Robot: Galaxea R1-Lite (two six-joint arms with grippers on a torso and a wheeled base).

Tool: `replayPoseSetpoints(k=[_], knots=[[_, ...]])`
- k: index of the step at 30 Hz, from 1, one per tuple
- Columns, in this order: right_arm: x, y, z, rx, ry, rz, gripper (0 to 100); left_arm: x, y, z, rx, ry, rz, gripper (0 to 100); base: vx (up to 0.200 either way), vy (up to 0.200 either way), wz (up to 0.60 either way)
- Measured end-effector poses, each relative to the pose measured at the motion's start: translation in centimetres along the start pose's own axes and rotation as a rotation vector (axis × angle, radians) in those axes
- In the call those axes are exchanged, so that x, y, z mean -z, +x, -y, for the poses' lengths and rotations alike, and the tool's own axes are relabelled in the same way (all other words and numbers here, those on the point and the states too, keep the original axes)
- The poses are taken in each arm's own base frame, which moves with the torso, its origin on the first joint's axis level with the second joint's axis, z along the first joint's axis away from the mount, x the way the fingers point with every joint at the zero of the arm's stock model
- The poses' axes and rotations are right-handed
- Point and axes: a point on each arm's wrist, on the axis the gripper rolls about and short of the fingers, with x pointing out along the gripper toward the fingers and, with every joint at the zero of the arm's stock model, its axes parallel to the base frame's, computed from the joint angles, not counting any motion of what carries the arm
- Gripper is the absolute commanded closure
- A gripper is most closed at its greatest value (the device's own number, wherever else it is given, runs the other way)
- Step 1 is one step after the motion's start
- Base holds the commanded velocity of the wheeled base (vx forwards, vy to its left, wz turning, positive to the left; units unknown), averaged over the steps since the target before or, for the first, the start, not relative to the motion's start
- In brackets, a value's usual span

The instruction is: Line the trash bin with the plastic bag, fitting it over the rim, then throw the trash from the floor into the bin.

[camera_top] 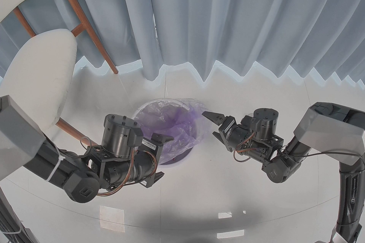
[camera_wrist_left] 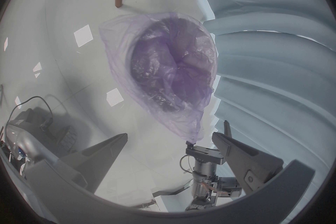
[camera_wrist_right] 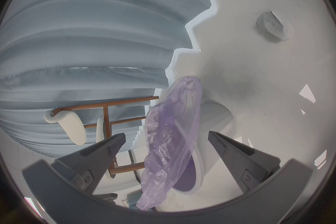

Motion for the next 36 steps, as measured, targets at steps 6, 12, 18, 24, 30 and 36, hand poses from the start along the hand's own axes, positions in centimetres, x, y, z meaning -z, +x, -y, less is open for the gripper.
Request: replayPoseSetpoints(k=[6,12,18,24,30,36], knots=[[0.3,0.7,0.4,0.001,0.001,-0.006,0,-0.5,1.7,-0.1,0.045,-0.009,0.021,0,0.000,0.000,0.00],[0.5,1.3,0.4,0.001,0.000,-0.013,100,-1.3,3.3,-0.7,0.038,-0.020,0.041,100,0.000,0.000,0.00],[0.9,1.6,0.4,0.017,0.006,-0.030,100,-1.2,4.2,-1.1,0.019,-0.019,0.032,100,0.000,0.000,0.00],[1.3,1.7,0.7,0.025,0.003,-0.040,100,-0.4,4.0,-1.5,-0.023,-0.005,0.013,100,0.000,0.000,0.00],[2.2,0.2,1.6,0.087,-0.019,-0.066,100,0.4,3.4,-1.9,-0.086,0.013,-0.002,100,0.000,0.000,0.00],[3.1,-2.0,2.7,0.123,-0.070,-0.085,100,1.3,2.8,-2.5,-0.134,0.078,-0.022,100,0.000,0.000,0.00]])
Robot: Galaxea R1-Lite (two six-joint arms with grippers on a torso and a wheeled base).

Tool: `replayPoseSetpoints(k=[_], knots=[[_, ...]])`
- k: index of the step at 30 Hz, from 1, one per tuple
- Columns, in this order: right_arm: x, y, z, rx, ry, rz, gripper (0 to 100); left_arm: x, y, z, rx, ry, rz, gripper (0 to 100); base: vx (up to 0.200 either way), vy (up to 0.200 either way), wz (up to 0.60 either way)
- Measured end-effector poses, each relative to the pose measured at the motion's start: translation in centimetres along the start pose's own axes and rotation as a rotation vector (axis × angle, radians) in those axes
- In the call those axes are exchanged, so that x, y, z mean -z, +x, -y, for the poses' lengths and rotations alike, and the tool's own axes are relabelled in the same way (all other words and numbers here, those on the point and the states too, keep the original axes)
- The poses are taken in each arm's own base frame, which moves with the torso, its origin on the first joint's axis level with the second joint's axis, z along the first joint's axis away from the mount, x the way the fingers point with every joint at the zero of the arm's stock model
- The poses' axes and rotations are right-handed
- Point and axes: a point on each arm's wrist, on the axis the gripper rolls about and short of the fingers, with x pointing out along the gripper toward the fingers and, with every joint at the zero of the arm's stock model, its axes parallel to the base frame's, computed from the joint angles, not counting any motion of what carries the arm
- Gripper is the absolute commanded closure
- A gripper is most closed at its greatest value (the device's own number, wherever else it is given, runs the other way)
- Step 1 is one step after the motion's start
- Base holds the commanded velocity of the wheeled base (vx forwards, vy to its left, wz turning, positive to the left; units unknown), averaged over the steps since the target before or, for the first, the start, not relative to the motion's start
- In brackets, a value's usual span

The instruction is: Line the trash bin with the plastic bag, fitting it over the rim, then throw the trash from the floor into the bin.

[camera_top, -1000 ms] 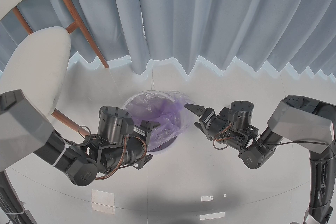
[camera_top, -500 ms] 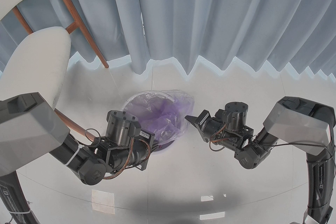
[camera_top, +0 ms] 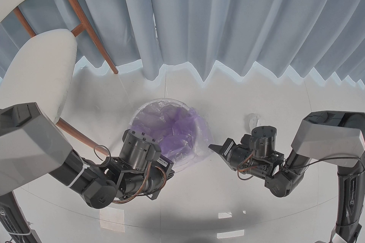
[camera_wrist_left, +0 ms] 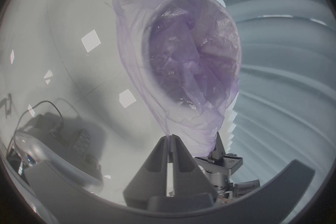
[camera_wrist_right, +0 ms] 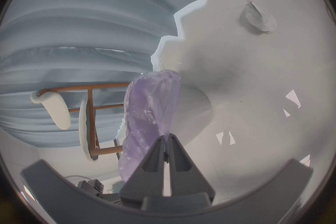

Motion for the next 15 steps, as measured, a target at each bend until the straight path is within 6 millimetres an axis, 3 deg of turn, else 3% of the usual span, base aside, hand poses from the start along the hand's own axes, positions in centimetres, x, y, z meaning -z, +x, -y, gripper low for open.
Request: replayPoseSetpoints(k=[8,15], knots=[[1.8,-2.3,1.9,0.057,-0.099,-0.041,100,0.7,-0.9,-2.2,-0.076,0.097,0.010,100,0.000,0.000,0.00],[2.1,-2.2,3.4,0.085,-0.223,-0.055,100,1.1,-0.4,-3.9,-0.144,0.211,-0.002,100,0.000,0.000,0.00]])
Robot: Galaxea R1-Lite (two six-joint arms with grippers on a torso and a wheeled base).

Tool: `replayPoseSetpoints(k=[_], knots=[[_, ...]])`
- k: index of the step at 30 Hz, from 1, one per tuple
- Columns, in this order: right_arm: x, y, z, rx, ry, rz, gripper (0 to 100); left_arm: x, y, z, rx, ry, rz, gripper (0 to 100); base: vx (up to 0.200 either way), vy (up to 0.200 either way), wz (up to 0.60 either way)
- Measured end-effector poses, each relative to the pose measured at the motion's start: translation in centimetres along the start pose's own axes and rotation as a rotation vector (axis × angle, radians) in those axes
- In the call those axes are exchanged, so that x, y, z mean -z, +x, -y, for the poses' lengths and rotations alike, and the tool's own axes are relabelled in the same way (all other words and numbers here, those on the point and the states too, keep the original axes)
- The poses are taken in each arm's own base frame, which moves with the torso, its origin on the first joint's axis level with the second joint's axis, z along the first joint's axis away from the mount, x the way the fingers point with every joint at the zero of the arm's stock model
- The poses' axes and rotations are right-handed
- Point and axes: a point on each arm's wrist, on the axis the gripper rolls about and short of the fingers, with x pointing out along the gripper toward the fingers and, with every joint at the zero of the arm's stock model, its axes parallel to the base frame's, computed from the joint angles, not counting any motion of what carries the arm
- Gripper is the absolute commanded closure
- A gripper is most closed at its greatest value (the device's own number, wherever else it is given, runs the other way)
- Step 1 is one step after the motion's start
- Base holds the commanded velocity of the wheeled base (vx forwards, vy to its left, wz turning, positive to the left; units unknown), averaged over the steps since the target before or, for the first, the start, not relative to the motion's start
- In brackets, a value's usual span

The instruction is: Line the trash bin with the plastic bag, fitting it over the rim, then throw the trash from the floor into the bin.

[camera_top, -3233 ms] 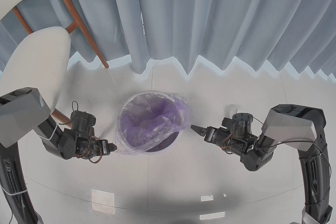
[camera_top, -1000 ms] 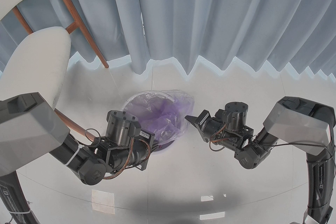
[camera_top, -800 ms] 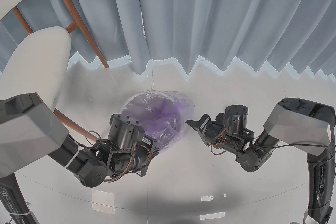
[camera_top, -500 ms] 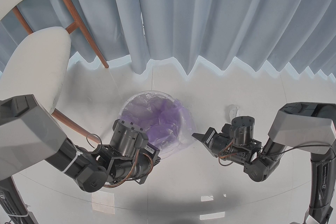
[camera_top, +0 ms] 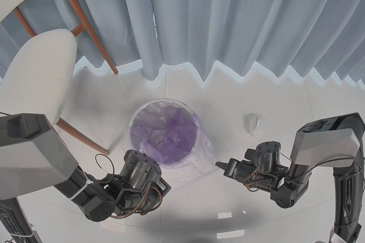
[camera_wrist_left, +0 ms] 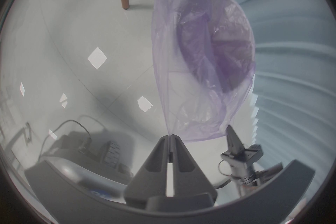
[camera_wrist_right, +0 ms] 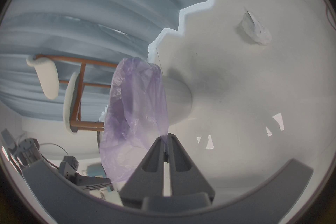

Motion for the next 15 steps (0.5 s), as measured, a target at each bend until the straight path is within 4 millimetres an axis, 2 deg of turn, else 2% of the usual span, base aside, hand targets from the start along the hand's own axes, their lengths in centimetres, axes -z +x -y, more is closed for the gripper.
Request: replayPoseSetpoints(k=[6,15], knots=[[0.2,1.5,1.0,0.011,-0.072,-0.001,100,0.2,1.6,-1.0,-0.054,0.070,-0.008,100,0.000,0.000,0.00],[-0.6,4.6,1.0,0.057,-0.079,-0.016,100,-2.3,3.0,-1.5,-0.101,0.047,0.033,100,0.000,0.000,0.00]])
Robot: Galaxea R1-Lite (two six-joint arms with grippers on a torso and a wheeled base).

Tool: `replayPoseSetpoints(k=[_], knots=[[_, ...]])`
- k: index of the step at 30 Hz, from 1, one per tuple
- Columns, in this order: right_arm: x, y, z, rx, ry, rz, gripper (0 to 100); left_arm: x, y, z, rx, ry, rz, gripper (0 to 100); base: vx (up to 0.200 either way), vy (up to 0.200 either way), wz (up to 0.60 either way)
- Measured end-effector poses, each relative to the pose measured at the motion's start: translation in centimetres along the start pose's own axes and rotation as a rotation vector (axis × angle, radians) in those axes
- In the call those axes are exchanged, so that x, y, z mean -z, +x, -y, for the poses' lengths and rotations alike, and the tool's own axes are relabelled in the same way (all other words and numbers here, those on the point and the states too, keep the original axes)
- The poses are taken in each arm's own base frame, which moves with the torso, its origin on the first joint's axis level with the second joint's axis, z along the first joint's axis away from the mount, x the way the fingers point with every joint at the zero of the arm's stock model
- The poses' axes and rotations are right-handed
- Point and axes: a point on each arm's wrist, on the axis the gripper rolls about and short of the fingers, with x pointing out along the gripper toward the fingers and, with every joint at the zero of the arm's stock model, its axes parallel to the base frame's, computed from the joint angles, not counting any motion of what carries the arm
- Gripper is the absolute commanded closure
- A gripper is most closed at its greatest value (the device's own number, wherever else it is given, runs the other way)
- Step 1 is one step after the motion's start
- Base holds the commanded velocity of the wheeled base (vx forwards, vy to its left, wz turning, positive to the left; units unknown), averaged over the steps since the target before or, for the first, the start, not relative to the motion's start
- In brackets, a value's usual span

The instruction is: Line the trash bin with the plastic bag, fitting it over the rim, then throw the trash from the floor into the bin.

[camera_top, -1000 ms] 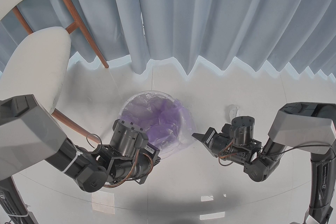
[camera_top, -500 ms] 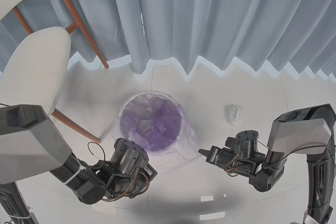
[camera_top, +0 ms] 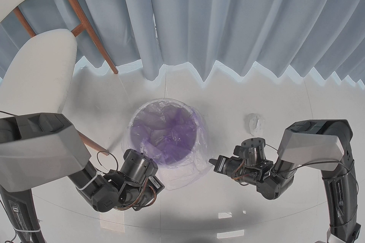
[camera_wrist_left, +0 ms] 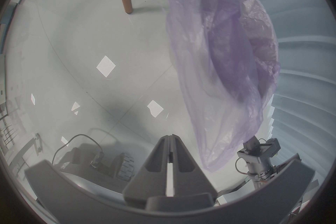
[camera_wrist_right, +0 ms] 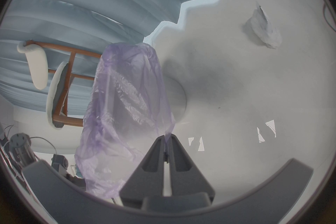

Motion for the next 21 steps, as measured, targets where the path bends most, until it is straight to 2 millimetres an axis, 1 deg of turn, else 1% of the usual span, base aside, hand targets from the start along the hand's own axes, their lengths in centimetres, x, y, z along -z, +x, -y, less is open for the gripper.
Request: replayPoseSetpoints(k=[2,5,10,13,15,18,21], knots=[[-0.4,0.7,-0.2,0.008,0.000,-0.001,100,-0.3,-0.4,-0.1,-0.014,-0.004,0.000,100,0.000,0.000,0.00],[-1.0,1.7,-0.6,0.021,-0.001,-0.006,100,-0.5,-1.6,-0.3,-0.027,-0.005,-0.002,100,0.000,0.000,0.00],[-1.7,3.1,-0.8,0.041,-0.006,-0.013,100,-1.1,-4.7,0.0,0.014,0.003,0.012,100,0.000,0.000,0.00],[-1.8,3.7,-0.8,0.052,-0.018,-0.019,100,-1.4,-6.9,0.1,0.057,0.045,0.029,100,0.000,0.000,0.00],[-1.8,4.0,-0.8,0.058,-0.024,-0.022,100,-1.4,-8.2,-0.3,0.073,0.092,0.035,100,0.000,0.000,0.00],[-1.6,4.4,-0.6,0.071,-0.029,-0.038,100,-1.1,-9.5,-1.1,0.088,0.134,0.025,100,0.000,0.000,0.00],[-1.3,4.7,-0.6,0.074,-0.034,-0.049,100,-1.0,-10.2,-1.6,0.101,0.142,0.010,100,0.000,0.000,0.00]])
